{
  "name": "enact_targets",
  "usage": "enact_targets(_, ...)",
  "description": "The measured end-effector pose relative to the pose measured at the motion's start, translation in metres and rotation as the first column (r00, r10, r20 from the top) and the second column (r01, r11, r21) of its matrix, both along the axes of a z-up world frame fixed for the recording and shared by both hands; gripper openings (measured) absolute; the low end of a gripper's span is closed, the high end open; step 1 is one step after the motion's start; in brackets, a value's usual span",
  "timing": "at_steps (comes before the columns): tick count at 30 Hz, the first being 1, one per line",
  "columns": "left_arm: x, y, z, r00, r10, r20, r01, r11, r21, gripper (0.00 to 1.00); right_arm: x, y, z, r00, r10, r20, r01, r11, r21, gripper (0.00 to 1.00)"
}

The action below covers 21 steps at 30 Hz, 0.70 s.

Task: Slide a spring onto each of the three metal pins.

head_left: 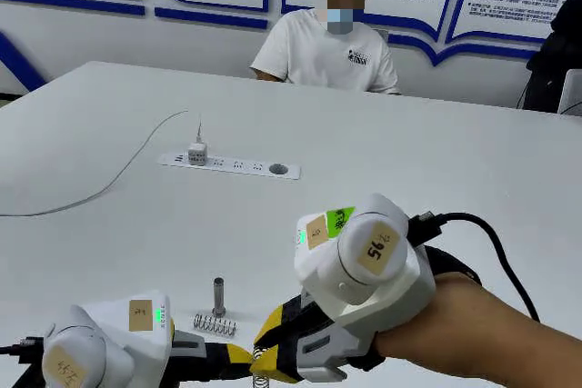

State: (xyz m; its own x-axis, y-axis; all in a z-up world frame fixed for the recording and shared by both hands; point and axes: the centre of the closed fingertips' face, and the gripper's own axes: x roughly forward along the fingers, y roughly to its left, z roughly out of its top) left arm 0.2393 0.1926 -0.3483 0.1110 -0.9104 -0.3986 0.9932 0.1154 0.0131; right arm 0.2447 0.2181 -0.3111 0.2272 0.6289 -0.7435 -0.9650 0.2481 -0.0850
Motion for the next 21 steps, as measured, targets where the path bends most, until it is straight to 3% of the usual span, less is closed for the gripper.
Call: enact_targets(21, 0.024, 0.032, -0.006, 0.991, 0.134, -0.015, -0.134, 0.991, 0.011, 0.41, 0.023, -0.029, 0.013, 0.995, -0.091, 0.033, 0.091, 0.996, 0.008, 0.12)
